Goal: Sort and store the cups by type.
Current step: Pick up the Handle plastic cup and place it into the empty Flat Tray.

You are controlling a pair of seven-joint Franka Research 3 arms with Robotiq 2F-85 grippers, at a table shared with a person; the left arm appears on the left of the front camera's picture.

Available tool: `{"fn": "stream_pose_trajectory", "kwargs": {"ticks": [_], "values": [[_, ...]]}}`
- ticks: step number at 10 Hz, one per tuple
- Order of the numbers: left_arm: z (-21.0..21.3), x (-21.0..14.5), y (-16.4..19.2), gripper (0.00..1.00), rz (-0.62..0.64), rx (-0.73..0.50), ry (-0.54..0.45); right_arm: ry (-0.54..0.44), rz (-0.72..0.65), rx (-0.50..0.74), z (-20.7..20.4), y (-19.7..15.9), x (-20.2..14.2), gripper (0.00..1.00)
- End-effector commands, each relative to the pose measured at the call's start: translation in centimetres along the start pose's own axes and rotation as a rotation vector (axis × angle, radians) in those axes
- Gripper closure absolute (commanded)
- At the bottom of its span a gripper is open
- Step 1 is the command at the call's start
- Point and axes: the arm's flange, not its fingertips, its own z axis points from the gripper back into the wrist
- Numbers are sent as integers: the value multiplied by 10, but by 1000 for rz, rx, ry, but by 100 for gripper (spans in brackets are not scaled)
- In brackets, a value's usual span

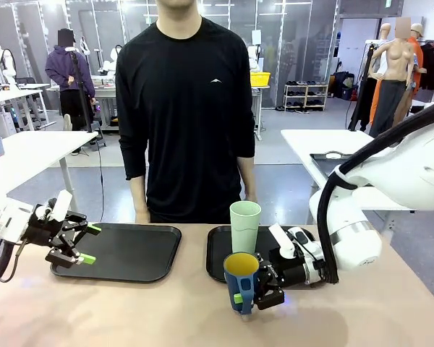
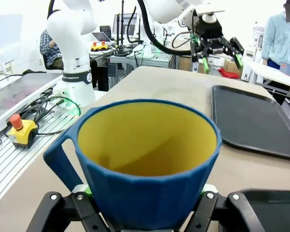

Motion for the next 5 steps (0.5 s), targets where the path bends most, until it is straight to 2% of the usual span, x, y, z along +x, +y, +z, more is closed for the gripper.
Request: {"fn": "stream_pose_trajectory", "kwargs": {"ticks": [1,5], "values": [[1,0,0,0,-2,-4,-17,21,12,-29,-7,15,27,69],[1,0,0,0,-2,-4,-17,10,47,-25,-11,26,45,69]]}}
